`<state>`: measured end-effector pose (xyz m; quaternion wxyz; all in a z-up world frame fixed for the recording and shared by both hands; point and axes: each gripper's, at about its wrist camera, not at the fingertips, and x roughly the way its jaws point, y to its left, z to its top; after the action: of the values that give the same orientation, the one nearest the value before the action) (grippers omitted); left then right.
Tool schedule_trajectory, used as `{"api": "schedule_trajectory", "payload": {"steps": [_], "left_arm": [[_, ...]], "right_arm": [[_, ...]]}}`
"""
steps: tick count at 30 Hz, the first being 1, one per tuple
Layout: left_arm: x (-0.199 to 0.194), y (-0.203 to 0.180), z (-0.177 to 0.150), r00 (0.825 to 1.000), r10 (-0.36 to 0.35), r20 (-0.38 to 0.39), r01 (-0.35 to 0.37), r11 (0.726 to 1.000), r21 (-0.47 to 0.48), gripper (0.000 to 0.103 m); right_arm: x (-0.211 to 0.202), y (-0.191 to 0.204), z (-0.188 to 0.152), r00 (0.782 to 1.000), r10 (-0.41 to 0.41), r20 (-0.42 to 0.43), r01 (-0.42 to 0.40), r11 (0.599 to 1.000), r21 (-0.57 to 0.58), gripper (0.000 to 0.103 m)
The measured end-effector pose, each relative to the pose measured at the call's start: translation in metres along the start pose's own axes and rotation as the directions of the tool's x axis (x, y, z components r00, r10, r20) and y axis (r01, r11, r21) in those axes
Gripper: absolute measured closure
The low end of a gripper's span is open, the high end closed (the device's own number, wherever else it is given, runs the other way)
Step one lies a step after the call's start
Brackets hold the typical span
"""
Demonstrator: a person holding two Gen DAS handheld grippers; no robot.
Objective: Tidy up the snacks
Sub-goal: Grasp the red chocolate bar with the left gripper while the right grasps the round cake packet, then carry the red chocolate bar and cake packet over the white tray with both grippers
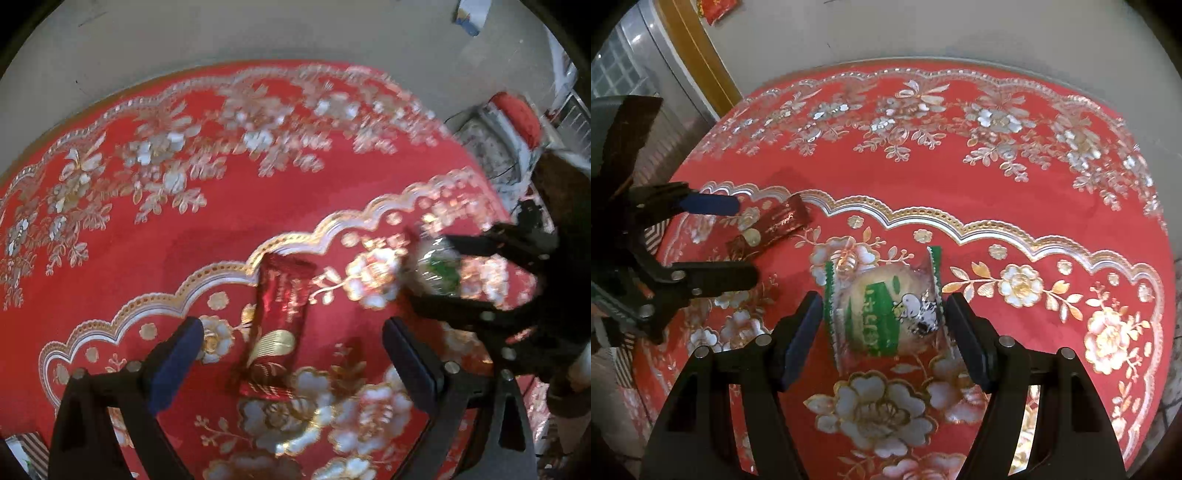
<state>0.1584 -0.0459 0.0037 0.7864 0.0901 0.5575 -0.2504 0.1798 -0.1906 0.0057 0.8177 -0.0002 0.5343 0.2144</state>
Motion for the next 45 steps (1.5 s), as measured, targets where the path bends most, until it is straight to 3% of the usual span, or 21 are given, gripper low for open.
{"api": "schedule_trajectory", "payload": {"steps": [2, 5, 7, 10, 24, 31, 36, 45], "left_arm": [[0.001, -0.003, -0.001, 0.999, 0.032, 0.0, -0.032, 0.999, 0.019, 0.017], [-0.001, -0.011, -0.003, 0.99, 0.138, 0.001, -0.138, 0.987, 0.084, 0.039], [-0.007, -0.006, -0.003, 0.991, 0.135, 0.02, -0.136, 0.988, 0.067, 0.074], [-0.012, 0.005, -0.006, 0.995, 0.102, 0.018, -0.102, 0.995, 0.015, 0.074], [-0.036, -0.01, -0.046, 0.994, 0.105, 0.04, -0.102, 0.993, -0.062, 0.074], [-0.064, -0.014, -0.07, 0.993, 0.094, 0.075, -0.084, 0.988, -0.132, 0.074], [-0.082, -0.013, -0.093, 0.99, 0.097, 0.099, -0.077, 0.98, -0.185, 0.074], [-0.124, -0.007, -0.134, 0.977, 0.164, 0.138, -0.124, 0.958, -0.259, 0.074]], "right_arm": [[0.002, 0.002, 0.001, 1.0, -0.005, 0.001, 0.005, 0.999, -0.032, 0.034], [0.001, 0.004, -0.002, 1.0, -0.003, 0.006, 0.004, 0.998, -0.059, 0.037], [-0.001, 0.005, -0.006, 1.0, 0.004, 0.011, -0.003, 0.997, -0.079, 0.04], [-0.008, 0.0, -0.014, 0.999, 0.031, 0.028, -0.029, 0.998, -0.062, 0.047], [-0.034, 0.014, -0.052, 0.998, 0.04, 0.047, -0.04, 0.999, -0.004, 0.047], [-0.051, 0.037, -0.063, 0.997, 0.053, 0.057, -0.052, 0.998, -0.023, 0.047], [-0.06, 0.058, -0.073, 0.992, 0.109, 0.063, -0.108, 0.994, -0.018, 0.047], [-0.069, 0.109, -0.072, 0.99, 0.132, 0.052, -0.125, 0.984, -0.13, 0.047]]}}
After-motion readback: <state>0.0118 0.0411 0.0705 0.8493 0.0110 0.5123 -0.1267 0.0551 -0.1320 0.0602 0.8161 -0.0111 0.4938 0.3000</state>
